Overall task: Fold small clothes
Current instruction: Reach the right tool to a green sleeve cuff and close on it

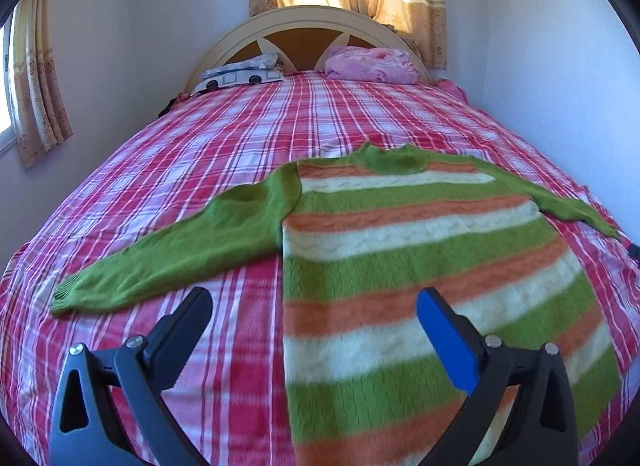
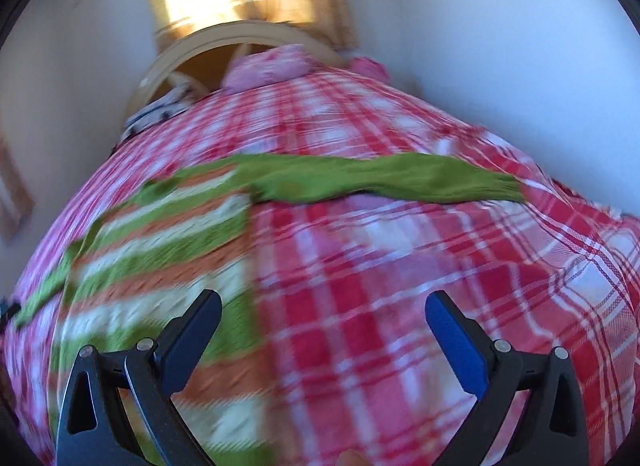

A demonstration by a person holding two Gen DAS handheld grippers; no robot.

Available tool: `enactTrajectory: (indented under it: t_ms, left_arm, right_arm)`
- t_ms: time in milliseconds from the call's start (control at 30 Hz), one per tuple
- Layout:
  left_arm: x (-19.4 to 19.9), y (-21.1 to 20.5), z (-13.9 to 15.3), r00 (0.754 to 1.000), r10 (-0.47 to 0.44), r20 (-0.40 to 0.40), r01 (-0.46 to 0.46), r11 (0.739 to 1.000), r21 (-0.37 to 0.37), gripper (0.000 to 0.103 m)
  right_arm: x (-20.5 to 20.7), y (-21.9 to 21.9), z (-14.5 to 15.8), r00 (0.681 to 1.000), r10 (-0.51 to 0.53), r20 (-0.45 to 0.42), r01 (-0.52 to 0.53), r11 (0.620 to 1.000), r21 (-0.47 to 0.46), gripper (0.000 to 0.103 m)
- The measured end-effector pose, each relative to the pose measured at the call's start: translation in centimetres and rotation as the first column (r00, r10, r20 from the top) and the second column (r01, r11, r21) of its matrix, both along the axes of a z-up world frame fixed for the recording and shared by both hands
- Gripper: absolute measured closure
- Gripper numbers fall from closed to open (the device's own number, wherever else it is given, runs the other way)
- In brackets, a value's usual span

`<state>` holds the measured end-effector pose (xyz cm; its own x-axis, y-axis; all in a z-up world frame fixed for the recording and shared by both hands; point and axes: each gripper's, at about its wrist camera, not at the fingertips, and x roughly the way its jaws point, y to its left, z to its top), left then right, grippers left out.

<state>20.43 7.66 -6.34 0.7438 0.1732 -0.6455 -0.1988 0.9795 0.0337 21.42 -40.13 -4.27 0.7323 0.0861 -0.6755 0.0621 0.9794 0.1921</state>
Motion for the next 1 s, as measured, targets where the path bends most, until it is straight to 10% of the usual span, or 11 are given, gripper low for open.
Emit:
enactTrajectory:
  t_ms: [500, 867, 1000]
  left_arm:
    - [8.2, 0.7, -3.7, 0.997, 0.077, 0.007, -0.077, 0.994, 0.072, 0.0]
    - [9.1, 2.0, -5.9, 0.992, 0.121, -0.039, -0.121, 0.993, -0.01, 0.0]
    - [9.1, 2.1, -6.3, 0.992, 0.121, -0.04, -0.122, 0.992, -0.023, 0.0]
  right_arm:
    - [10.6, -16.4, -3.7, 0.943, -0.294, -0.153, 0.326, 0.909, 0.259, 0.023]
    - [14.9, -18.4, -5.3, 0.921, -0.354, -0.164, 0.384, 0.894, 0.23, 0.045]
    - [16.2, -18.7, -5.6, 0.909, -0.384, -0.162, 0.411, 0.894, 0.182, 0.069]
